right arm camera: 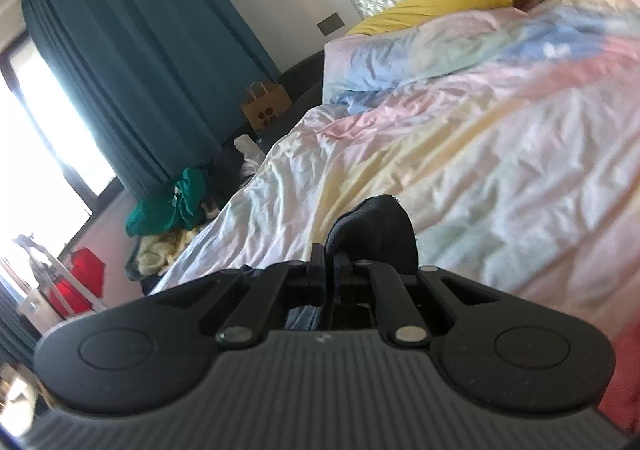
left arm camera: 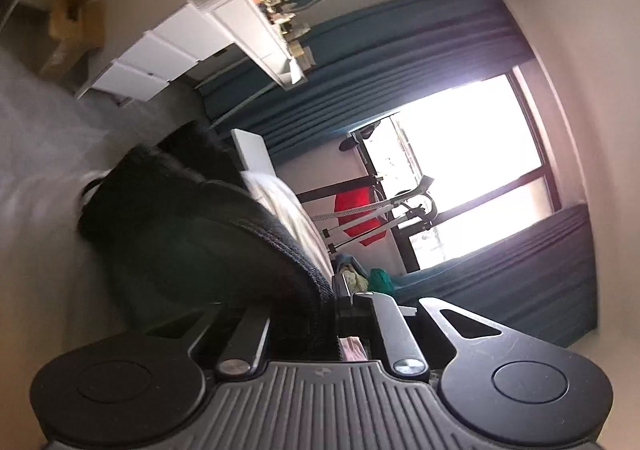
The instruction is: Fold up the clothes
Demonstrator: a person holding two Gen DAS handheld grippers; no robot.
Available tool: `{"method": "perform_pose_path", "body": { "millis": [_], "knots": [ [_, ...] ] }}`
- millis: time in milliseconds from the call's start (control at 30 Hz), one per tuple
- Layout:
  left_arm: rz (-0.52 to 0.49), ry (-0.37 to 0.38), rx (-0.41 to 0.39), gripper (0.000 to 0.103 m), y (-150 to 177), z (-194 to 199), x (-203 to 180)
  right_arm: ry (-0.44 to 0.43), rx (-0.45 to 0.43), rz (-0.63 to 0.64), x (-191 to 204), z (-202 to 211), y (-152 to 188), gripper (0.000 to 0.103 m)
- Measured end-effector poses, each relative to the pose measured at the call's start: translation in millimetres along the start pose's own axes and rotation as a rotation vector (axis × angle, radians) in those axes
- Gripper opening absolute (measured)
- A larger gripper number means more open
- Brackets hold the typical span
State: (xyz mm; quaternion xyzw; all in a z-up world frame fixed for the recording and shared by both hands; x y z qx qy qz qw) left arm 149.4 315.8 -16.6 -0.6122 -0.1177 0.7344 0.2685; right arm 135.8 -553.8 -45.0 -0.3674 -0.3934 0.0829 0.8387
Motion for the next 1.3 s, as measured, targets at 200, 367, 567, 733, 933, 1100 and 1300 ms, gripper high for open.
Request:
{"method": "perform_pose_path", "body": {
  "millis": [200, 367, 567, 733, 933, 1100, 1300],
  "knots": [
    [-0.085, -0.106, 0.007, 0.010, -33.3, -111.1, -43.9, 0.058, -0.002, 0.120, 95.7, -85.5, -6.3, 0.007],
    [-0.120, -0.219, 0.042, 0.010, -37.8, -236.2, -38.6, 0.123, 0.053, 0.124, 155.1, -182.4, 8.3, 0.007],
    [-0.236, -0.370, 0.095, 0.011, -15.8, -355.5, 3.3, 0.181, 0.074, 0.234, 173.9, -269.9, 44.9, 0.005],
    [-0.322, -0.477, 0.199, 0.019, 2.5, -409.1, 29.2, 0.168, 0.117, 0.343, 177.4, -312.7, 73.5, 0.006],
    [-0.466, -0.377, 0.271, 0.049, 9.3, -393.0, -0.9, 0.034, 0.191, 0.353, 178.6, -287.9, 68.7, 0.008],
    [-0.447, -0.256, 0.213, 0.070, 9.0, -320.1, -31.4, -0.073, 0.219, 0.179, 146.4, -232.9, 53.8, 0.030],
    [-0.170, -0.151, 0.149, 0.087, 34.4, -208.5, -13.9, -0.153, 0.273, -0.156, 74.7, -163.0, 50.7, 0.053]
  ]
}}
Point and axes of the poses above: each gripper's, at about its wrist camera, not at the fingertips, and z roughly against the way its jaws point, x to its left, y to its underside, the point moved 10 cm from there along -z, roughly the way its jaws point, and after that the axes turned 7 degrees about -z, right-handed, at the moved point
